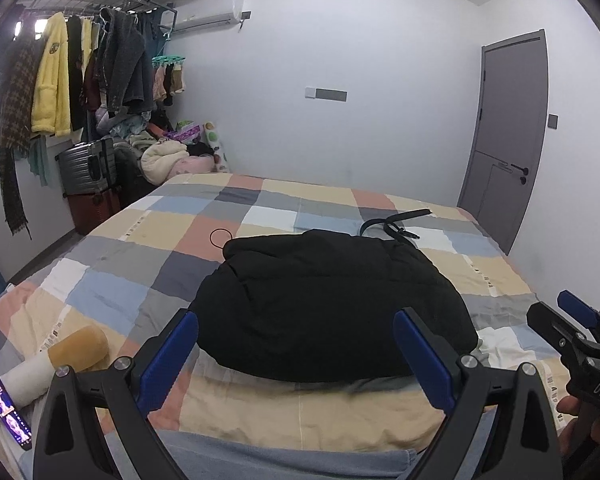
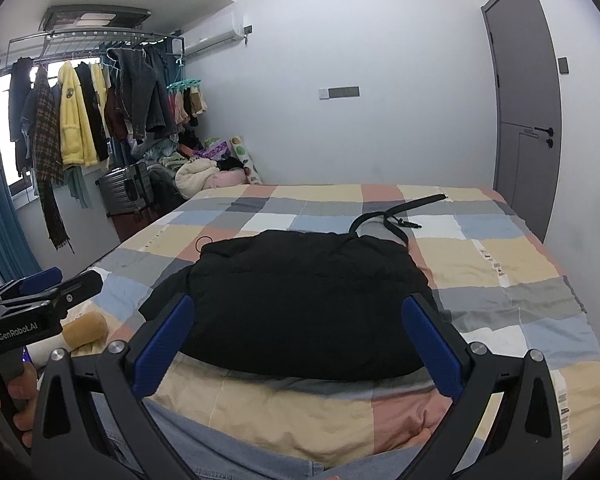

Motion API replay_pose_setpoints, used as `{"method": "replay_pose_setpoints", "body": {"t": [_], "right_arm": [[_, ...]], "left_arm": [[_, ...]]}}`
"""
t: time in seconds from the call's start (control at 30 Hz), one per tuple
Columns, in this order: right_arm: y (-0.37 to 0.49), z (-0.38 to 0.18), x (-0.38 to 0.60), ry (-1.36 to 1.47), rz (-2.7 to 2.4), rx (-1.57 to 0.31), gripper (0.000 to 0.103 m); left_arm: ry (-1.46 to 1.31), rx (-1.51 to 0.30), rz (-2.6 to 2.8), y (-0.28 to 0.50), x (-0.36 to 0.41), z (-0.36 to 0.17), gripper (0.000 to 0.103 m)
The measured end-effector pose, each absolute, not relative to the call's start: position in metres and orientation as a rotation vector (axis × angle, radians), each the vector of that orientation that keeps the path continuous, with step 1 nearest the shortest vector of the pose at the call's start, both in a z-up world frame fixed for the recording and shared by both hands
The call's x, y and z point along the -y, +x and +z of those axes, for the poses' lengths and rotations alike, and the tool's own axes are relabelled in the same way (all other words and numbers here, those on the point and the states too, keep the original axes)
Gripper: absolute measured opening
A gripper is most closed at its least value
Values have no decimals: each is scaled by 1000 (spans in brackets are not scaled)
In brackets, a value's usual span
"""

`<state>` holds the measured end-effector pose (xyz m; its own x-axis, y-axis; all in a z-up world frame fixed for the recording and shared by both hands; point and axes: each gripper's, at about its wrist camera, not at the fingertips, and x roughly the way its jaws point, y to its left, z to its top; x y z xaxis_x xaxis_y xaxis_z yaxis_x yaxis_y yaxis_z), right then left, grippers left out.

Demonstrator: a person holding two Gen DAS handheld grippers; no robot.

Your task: Fold large clothes

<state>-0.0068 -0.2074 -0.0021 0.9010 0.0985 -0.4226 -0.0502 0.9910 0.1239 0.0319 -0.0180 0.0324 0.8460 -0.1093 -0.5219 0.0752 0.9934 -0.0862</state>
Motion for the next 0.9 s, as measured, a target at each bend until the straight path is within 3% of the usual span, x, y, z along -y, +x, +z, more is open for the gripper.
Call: {"method": "replay_pose_setpoints", "body": {"t": [0.9], "right_arm": [[-6,-5,211,104,43,-462,103]], "left_arm": [[-31,-547,-112,31,26,30,99]]}}
